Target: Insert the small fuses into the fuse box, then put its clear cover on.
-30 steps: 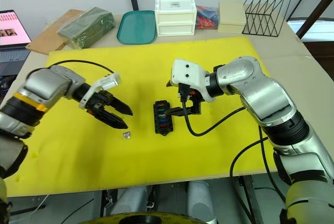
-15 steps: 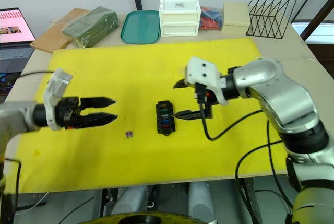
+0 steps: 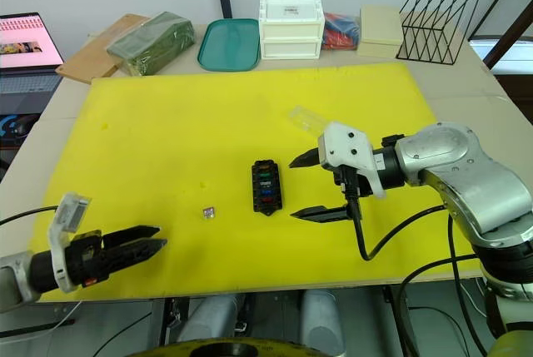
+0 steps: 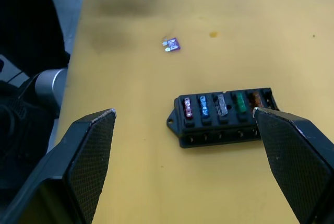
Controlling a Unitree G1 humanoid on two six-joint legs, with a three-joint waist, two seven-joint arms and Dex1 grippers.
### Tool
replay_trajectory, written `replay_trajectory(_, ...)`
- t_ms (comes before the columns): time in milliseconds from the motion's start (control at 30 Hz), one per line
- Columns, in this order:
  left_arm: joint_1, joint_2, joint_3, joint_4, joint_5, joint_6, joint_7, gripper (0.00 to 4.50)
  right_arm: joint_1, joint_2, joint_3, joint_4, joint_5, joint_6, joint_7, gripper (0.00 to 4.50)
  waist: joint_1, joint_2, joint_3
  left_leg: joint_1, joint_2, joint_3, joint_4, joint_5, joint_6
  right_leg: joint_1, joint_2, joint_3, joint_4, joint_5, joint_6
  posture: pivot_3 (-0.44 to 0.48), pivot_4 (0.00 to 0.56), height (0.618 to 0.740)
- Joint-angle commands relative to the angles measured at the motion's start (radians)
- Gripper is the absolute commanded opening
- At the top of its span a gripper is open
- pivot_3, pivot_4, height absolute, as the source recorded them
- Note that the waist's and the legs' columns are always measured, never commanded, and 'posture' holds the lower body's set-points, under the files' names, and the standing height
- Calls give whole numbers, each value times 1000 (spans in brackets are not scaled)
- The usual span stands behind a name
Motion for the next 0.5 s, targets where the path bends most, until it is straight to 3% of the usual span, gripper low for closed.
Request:
replay_trajectory(33,-51,8,-57,77,-7,-11,-5,4455,-3,-6,37,-35,-38,-44,-9,4500,-3,0,0,0,0,0,0,0,0,0,0,0,0,0,0,0,150,740)
replay_trajectory(133,-103,-3,-123,148,10,-14,-1,4455,4,-4,66,-29,-71,-72,-16,4500,-6,0,0,0,0,0,0,0,0,-2,0,0,0,0,0,0,150,740)
replay_trajectory(267,-204,-32,-182,262,-61,55,7,4455,18,-27,46,-54,-47,-55,-10,4500,-3,0,0,-1,0,0,0,0,-1,-2,0,0,0,0,0,0,150,740)
replay_trajectory(467,-287,-50,-230,315,-87,125,57,4455,27,-26,51,-53,-63,-56,-40,4500,-3,0,-1,0,0,0,0,0,0,-2,0,0,0,0,0,0,150,740)
replay_trajectory(500,-307,-57,-235,334,-90,137,72,4294,24,-24,53,-51,-64,-55,-44,4500,-2,0,-1,0,0,0,0,0,0,-2,0,0,0,0,0,0,150,740)
